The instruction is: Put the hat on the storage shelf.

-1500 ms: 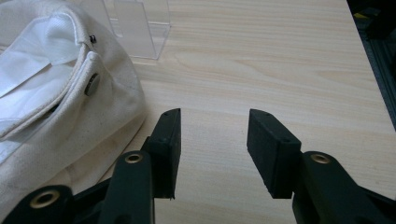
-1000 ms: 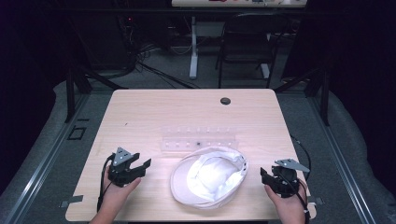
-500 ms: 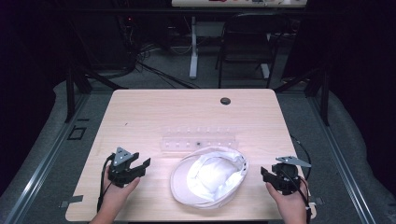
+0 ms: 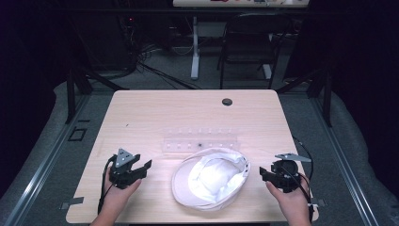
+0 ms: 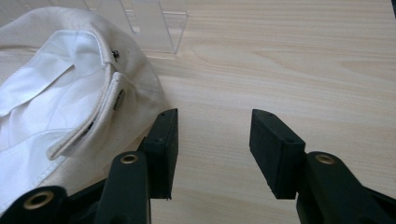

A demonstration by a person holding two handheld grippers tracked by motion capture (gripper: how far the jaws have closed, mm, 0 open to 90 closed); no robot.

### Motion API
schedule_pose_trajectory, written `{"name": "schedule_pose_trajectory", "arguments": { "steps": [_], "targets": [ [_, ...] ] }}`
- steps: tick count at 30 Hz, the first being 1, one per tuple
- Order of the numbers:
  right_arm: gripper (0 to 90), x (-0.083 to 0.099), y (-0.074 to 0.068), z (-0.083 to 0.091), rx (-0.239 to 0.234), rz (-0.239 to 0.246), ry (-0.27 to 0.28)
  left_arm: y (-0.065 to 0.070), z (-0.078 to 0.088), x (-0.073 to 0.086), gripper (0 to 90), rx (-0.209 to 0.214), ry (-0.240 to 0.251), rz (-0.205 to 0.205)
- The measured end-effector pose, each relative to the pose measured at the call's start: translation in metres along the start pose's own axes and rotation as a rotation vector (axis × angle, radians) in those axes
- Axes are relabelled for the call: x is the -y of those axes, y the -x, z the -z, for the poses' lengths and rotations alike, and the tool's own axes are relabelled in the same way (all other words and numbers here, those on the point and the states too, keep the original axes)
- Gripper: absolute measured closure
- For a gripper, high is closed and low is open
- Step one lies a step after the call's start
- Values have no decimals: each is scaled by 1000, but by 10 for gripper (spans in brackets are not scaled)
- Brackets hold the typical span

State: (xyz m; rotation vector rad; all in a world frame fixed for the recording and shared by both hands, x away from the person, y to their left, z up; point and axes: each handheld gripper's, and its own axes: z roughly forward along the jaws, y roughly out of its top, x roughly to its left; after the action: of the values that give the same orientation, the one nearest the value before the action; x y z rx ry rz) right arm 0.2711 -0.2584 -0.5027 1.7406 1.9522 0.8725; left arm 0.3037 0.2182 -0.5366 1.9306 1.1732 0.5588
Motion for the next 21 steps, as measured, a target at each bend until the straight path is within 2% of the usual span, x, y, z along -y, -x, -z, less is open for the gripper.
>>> {"name": "schedule_pose_trajectory", "arguments": {
  "steps": [8,12,15,21],
  "targets": [
    [511,-11,-6,4,-8,18,-15,0,0,0,464,-2,1,0],
    [512,-20,-8,7,-17,37,-43,0,0,0,464,-2,2,-3],
    [516,-27,-11,11,-36,30,-66,0,0,0,464,-2,2,-3],
    [516,-41,-16,17,-29,66,-108,2,-1,1,464,-3,0,-8]
  ]
}}
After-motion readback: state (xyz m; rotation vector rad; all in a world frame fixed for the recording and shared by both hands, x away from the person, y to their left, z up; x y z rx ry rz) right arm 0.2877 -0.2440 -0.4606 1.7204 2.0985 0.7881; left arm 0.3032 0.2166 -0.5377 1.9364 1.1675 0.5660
